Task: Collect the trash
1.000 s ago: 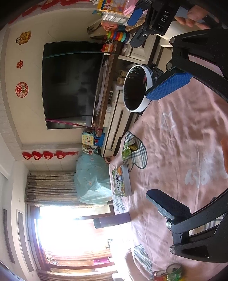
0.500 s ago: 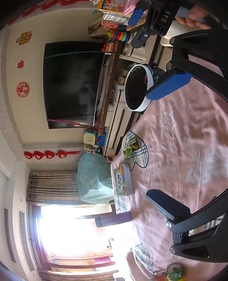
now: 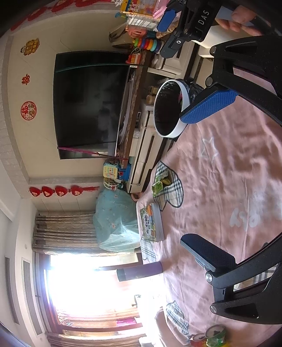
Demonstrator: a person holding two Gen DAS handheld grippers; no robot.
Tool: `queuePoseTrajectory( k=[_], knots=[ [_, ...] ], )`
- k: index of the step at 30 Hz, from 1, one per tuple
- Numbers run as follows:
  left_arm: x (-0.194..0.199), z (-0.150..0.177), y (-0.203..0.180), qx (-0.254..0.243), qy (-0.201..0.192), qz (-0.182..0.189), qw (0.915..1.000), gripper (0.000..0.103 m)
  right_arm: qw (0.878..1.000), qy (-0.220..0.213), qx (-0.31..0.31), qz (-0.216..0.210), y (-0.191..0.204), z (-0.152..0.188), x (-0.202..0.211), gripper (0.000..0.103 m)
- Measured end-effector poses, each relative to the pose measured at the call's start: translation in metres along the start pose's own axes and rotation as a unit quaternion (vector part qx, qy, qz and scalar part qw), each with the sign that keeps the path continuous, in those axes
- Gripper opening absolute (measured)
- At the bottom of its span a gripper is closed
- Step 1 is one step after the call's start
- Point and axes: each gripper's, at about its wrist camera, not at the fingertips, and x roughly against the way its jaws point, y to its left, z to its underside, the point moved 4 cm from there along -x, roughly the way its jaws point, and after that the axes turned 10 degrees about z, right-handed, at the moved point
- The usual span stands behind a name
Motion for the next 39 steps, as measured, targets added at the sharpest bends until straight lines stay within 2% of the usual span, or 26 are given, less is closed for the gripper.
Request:
queuePoseTrajectory(
  k=[39],
  knots=[
    [-0.006, 0.005, 0.005, 0.004, 0.009, 0.000, 0.9999, 0.103, 1.000, 0.002, -0.007, -0.026, 0.010, -0.007, 0.000, 0.103]
  ],
)
